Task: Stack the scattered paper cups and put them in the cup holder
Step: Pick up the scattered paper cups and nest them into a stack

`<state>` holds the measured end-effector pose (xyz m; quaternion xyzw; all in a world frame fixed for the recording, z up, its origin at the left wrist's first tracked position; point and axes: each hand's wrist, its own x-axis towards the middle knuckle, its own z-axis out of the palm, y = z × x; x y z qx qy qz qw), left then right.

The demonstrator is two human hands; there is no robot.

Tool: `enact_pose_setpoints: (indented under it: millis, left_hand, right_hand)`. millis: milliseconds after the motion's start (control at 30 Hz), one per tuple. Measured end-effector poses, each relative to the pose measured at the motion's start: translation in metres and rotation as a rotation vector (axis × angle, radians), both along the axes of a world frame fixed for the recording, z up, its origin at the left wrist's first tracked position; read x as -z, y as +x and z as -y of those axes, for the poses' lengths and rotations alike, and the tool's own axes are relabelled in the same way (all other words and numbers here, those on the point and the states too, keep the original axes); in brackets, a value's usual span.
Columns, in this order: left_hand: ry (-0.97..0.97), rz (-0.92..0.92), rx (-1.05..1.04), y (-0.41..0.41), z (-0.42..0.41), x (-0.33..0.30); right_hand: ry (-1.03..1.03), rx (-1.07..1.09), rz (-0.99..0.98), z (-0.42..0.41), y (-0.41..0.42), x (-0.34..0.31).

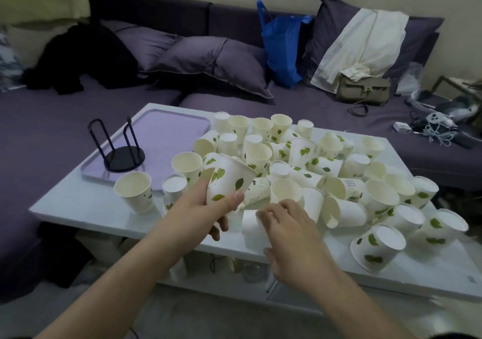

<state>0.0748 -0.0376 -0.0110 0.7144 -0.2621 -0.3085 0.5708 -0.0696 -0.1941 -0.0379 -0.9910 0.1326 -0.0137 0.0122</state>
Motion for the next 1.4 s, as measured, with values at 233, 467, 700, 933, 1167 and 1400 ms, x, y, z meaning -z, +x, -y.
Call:
enact_pose_setpoints:
  millis: [233, 467, 700, 933, 1167, 1400]
  left_hand:
    - [0.044, 0.075, 0.051, 0.001, -0.008, 0.001]
    - [0.147, 0.177, 0.043, 0.006, -0.018, 0.001]
    - [0.355, 0.318, 0.194, -0.005, -0.016, 0.009]
    - [0.241, 0.315, 0.234, -0.021, -0.002, 0.023]
    - [0.204, 0.364, 0.269, -0.02, -0.007, 0.024]
    - [0.208, 0.399, 0.088, 0.016, -0.022, 0.006]
  right_hand:
    - [-0.029, 0.001, -0.036, 0.0, -0.002, 0.006]
    - [0.305, 0.167, 0.184, 0.004, -0.014, -0.004]
    - [0.764, 0.207, 0.606, 0.027, -0.026, -0.028]
    - [0.866, 0.112, 0.414, 0.001, -0.01, -0.009]
    - [1.326, 0.007, 0.189, -0.018, 0.003, -0.008]
    - [0.86, 0.102, 0.466, -0.016, 0.026, -0.016]
